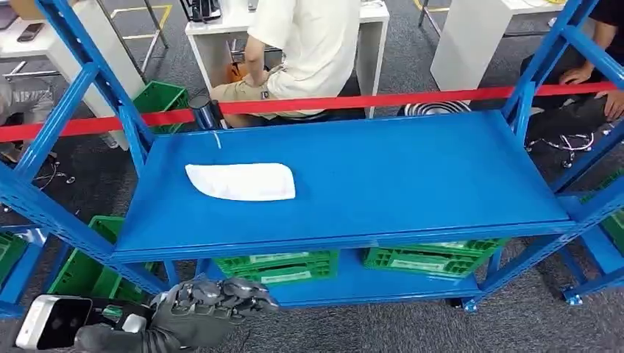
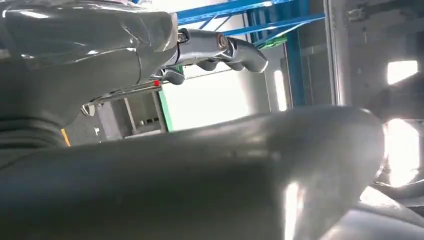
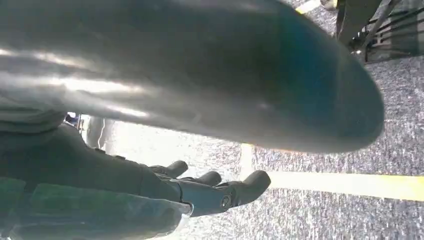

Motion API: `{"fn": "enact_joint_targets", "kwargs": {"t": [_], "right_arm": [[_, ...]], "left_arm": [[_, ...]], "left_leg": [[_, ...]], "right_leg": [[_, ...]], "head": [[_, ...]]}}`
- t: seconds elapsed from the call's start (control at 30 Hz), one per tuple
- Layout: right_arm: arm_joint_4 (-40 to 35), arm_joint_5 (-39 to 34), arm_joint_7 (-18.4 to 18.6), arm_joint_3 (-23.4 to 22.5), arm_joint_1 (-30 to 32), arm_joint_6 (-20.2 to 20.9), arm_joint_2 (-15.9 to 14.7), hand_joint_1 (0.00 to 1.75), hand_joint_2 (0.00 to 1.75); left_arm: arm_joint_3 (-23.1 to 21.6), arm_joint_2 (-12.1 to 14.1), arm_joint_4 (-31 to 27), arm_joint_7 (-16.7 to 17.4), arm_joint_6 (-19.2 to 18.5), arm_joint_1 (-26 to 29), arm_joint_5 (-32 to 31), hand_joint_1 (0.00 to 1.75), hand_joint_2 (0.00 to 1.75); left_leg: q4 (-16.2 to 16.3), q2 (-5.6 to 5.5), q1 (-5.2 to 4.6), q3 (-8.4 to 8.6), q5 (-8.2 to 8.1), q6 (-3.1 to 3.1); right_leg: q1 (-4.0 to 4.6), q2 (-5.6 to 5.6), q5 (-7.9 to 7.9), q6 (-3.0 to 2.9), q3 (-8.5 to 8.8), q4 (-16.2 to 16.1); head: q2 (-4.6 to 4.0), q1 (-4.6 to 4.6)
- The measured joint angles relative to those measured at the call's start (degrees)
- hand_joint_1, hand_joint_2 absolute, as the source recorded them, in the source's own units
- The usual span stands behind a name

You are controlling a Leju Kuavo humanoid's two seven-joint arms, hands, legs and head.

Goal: Take the parts from the cabinet and place them on the table.

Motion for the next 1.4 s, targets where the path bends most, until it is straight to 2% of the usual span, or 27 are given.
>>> {"fn": "enact_joint_targets", "kwargs": {"t": [0.03, 0.07, 0.1, 0.2, 0.23, 0.33, 0.37, 0.4, 0.43, 0.47, 0.53, 0.57, 0.6, 0.63, 0.7, 0.73, 0.87, 0.9, 0.93, 1.03, 1.07, 1.1, 1.17, 1.2, 1.23, 1.33, 1.4], "right_arm": [[0.0, 0.1, 0.3, 0.2, 0.0, 0.1, 0.0, 0.0, 0.0], [0.0, 0.1, 0.5, 0.3, 0.0, 0.2, 0.0, 0.0, 0.0], [0.0, 0.2, 0.7, 0.5, 0.0, 0.2, -0.1, 0.0, 0.0], [0.0, 0.3, 0.9, 0.9, -0.2, 0.6, -0.1, 0.0, 0.0], [0.0, 0.4, 1.0, 1.0, -0.3, 0.7, 0.0, 0.0, 0.0], [0.0, 0.5, 1.4, 1.4, -0.2, 0.8, 0.0, 0.0, 0.0], [0.0, 0.4, 1.6, 1.4, -0.3, 0.8, 0.0, 0.0, 0.0], [0.0, 0.0, 1.7, 1.4, -0.3, 0.8, 0.0, 0.0, 0.0], [0.0, -0.2, 1.8, 1.4, -0.2, 0.7, 0.0, 0.0, 0.0], [0.0, -0.5, 1.8, 1.4, -0.2, 0.7, -0.1, 0.0, 0.0], [0.0, -1.1, 1.8, 1.4, 0.0, 0.7, -0.3, 0.0, 0.0], [0.0, -1.4, 1.8, 1.4, 0.1, 0.7, -0.3, 0.0, 0.0], [0.0, -1.7, 1.8, 1.4, 0.4, 0.7, -0.3, 0.0, 0.0], [0.0, -2.1, 1.8, 1.4, 0.6, 0.6, -0.3, 0.0, 0.0], [0.0, -2.8, 1.7, 1.4, 0.8, 0.6, -0.4, 0.0, 0.0], [0.0, -3.2, 1.7, 1.4, 0.8, 0.6, -0.4, 0.0, 0.0], [0.0, -5.1, 1.2, 1.3, 1.5, 0.0, -0.4, 0.0, 0.0], [0.0, -5.4, 1.0, 1.3, 1.6, 0.0, -0.2, 0.0, 0.0], [0.0, -5.6, 1.0, 1.3, 1.7, -0.2, -0.2, 0.0, 0.0], [0.0, -6.4, 0.8, 1.3, 2.0, -0.5, -0.1, 0.0, 0.0], [0.0, -6.5, 0.8, 1.3, 2.1, -0.6, -0.1, 0.0, 0.0], [0.0, -6.6, 0.8, 1.3, 2.2, -0.6, -0.1, 0.0, 0.0], [-0.1, -6.8, 0.8, 1.3, 2.3, -0.7, 0.0, 0.0, 0.0], [-0.2, -7.0, 0.8, 1.3, 2.3, -1.0, 0.1, 0.0, 0.0], [-0.4, -7.2, 0.7, 1.3, 2.3, -1.2, 0.1, 0.0, 0.0], [-0.9, -7.8, 0.7, 1.3, 2.5, -2.0, 0.2, 0.0, 0.0], [-1.3, -8.3, 0.7, 1.4, 2.6, -2.4, 0.2, 0.0, 0.0]], "left_arm": [[0.0, 0.0, 0.0, -0.1, -0.2, 0.2, -0.1, 0.0, 0.0], [0.1, 0.0, 0.0, -0.1, -0.5, 0.4, -0.2, 0.0, 0.0], [0.3, 0.0, 0.0, -0.2, -0.6, 0.6, -0.4, 0.0, 0.0], [0.7, 0.0, 0.0, -0.2, -0.8, 0.7, -0.5, 0.0, 0.0], [0.9, 0.0, 0.0, -0.2, -0.9, 0.7, -0.5, 0.0, 0.0], [1.2, 0.0, 0.1, 0.2, -0.9, 0.9, -0.6, 0.0, 0.0], [1.3, -0.1, 0.1, 1.1, -0.5, 0.9, -0.6, 0.0, 0.0], [1.3, -0.2, 0.1, 2.0, 0.0, 1.1, -0.5, 0.0, 0.0], [1.3, -0.4, 0.4, 3.0, 0.6, 1.1, -0.2, 0.0, 0.0], [1.3, -0.6, 0.8, 4.1, 1.2, 1.1, 0.2, 0.0, 1.75], [1.2, -0.9, 1.9, 6.4, 2.9, 1.5, 1.0, 0.0, 1.75], [1.2, -1.0, 2.3, 7.4, 3.8, 1.8, 1.2, 0.0, 1.75], [1.2, -1.1, 2.7, 8.2, 4.9, 2.0, 1.1, 0.0, 1.75], [1.2, -1.2, 3.1, 8.9, 6.4, 2.0, 0.1, 0.0, 1.75], [1.4, -1.3, 3.5, 8.9, 10.0, 2.1, -4.1, 0.0, 1.75], [1.4, -1.3, 3.5, 8.9, 12.6, 2.1, -7.6, 0.0, 1.75], [1.7, -1.4, 3.5, 8.1, 24.5, 2.2, -20.5, 0.0, 1.75], [1.9, -1.5, 3.5, 7.9, 26.0, 2.3, -20.5, 0.0, 1.75], [2.2, -1.6, 3.5, 7.8, 27.2, 2.3, -20.4, 0.0, 1.75], [2.6, -1.7, 3.8, 7.2, 30.2, 2.5, -19.8, 0.0, 1.75], [2.7, -1.7, 4.0, 7.1, 30.4, 2.7, -19.8, 0.0, 1.75], [2.8, -1.7, 4.2, 7.1, 30.6, 2.9, -19.8, 0.0, 1.75], [2.8, -1.8, 4.4, 7.1, 31.5, 2.9, -19.7, 0.0, 1.75], [2.9, -1.9, 4.4, 7.1, 32.7, 2.9, -19.5, 0.0, 1.75], [3.0, -2.0, 4.4, 7.1, 33.9, 2.8, -19.3, 0.0, 1.75], [3.2, -2.1, 4.6, 8.7, 37.5, 2.7, -18.7, 0.0, 1.75], [3.3, -2.1, 4.7, 9.6, 40.5, 2.7, -20.2, 0.0, 1.75]], "left_leg": [[4.4, 0.01, 0.1, -2.18, -1.59, -0.19], [6.2, 0.0, 0.12, -3.13, -1.68, -0.19], [5.2, 0.0, 0.11, -2.72, -0.48, -0.01], [-8.4, 0.53, -0.19, 4.06, 6.55, 1.58], [-11.1, 2.04, -0.6, 5.31, 6.46, 2.12], [-11.3, 1.42, -1.22, 5.08, 6.58, 2.32], [-11.9, 1.1, -1.3, 5.24, 6.83, 2.78], [-14.0, 0.85, -0.44, 6.48, 8.16, 3.15], [-14.8, 0.83, -0.81, 7.09, 8.47, 3.42], [-14.9, 0.81, -0.89, 7.03, 8.73, 3.75], [-14.8, 0.6, -1.32, 6.75, 8.69, 3.8], [-14.8, 0.45, -1.48, 6.65, 8.68, 3.81], [-14.7, 0.31, -1.54, 6.65, 8.68, 3.8], [-14.6, 0.1, -1.54, 6.67, 8.63, 3.75], [-13.8, -0.07, -1.54, 6.54, 8.24, 3.38], [-13.1, -0.07, -1.62, 6.21, 7.84, 3.01], [-12.6, -0.12, -1.69, 5.93, 7.38, 2.22], [-12.2, -0.17, -1.53, 5.77, 7.06, 1.94], [-10.9, -0.19, -1.43, 5.35, 5.99, 1.29], [2.1, -0.17, -0.4, -0.82, -0.75, -0.14], [5.4, -0.16, -0.17, -2.47, -1.55, -0.37], [6.0, -0.16, 0.01, -2.86, -1.02, -0.47], [-1.1, -0.14, 0.23, 0.4, 3.52, -0.29], [-7.4, -0.16, 0.2, 3.56, 6.36, 0.11], [-12.1, -0.19, 0.04, 5.97, 7.64, 0.71], [-12.5, -0.13, -0.64, 5.8, 6.94, 1.56], [-13.7, -0.21, -0.83, 6.49, 7.72, 2.64]], "right_leg": [[0.08, -0.01, 0.0, 0.0, -0.1, 0.0], [0.13, -0.01, -0.01, 0.0, -0.12, 0.0], [0.15, 0.0, -0.02, 0.03, -0.08, 0.0], [0.4, -0.1, -0.04, 0.05, 0.27, -0.1], [0.39, -0.29, -0.05, 0.09, 0.41, -0.1], [0.27, -0.79, 0.01, 1.01, 0.55, -0.7], [0.35, -1.01, 0.28, 1.46, 0.94, -1.3], [0.61, -1.07, 0.06, 1.58, 0.7, -0.8], [0.72, -0.81, -0.74, 1.26, 0.18, 0.6], [0.74, -0.6, -2.66, 0.6, -1.74, 4.3], [0.79, -0.33, -5.97, 0.01, -6.09, 12.7], [0.83, -0.27, -6.62, 0.24, -7.62, 15.7], [0.87, -0.28, -6.1, 0.62, -7.59, 15.4], [0.89, -0.28, -4.62, 1.26, -6.14, 12.4], [0.84, -0.32, -0.54, 2.34, -0.62, 1.5], [0.9, -0.32, 0.0, 1.69, 0.56, -1.4], [1.41, -0.25, 0.4, 0.2, 0.84, -1.4], [0.49, -0.26, 0.63, -0.16, 1.01, -1.7], [0.56, -0.21, 0.61, -0.25, 1.03, -1.7], [0.56, -0.17, 0.62, -0.57, 0.87, -1.6], [0.56, -0.17, 0.61, -0.57, 0.86, -1.6], [0.55, -0.17, 0.6, -0.56, 0.89, -1.6], [0.54, -0.03, 0.59, -0.54, 1.02, -1.6], [0.55, 0.05, 0.6, -0.52, 1.13, -1.7], [0.52, 0.09, 0.63, -0.47, 1.15, -1.8], [0.61, 0.05, 0.74, 0.63, 1.03, -2.0], [0.81, 0.01, 1.05, 1.47, 1.36, -2.7]], "head": [[0.0, 0.02], [0.0, 0.02], [0.0, 0.02], [0.0, 0.0], [0.0, 0.09], [0.0, 0.0], [0.0, -0.02], [0.0, 0.02], [0.0, 0.26], [0.0, 0.28], [0.0, 0.42], [0.0, 0.39], [0.0, 0.39], [0.0, 0.42], [0.0, 0.44], [0.0, 0.44], [0.0, 0.3], [0.0, 0.33], [0.0, 0.24], [0.0, 0.04], [0.0, 0.04], [0.0, 0.02], [0.0, 0.04], [0.0, 0.02], [0.0, 0.04], [0.0, 0.04], [0.0, 0.04]]}}
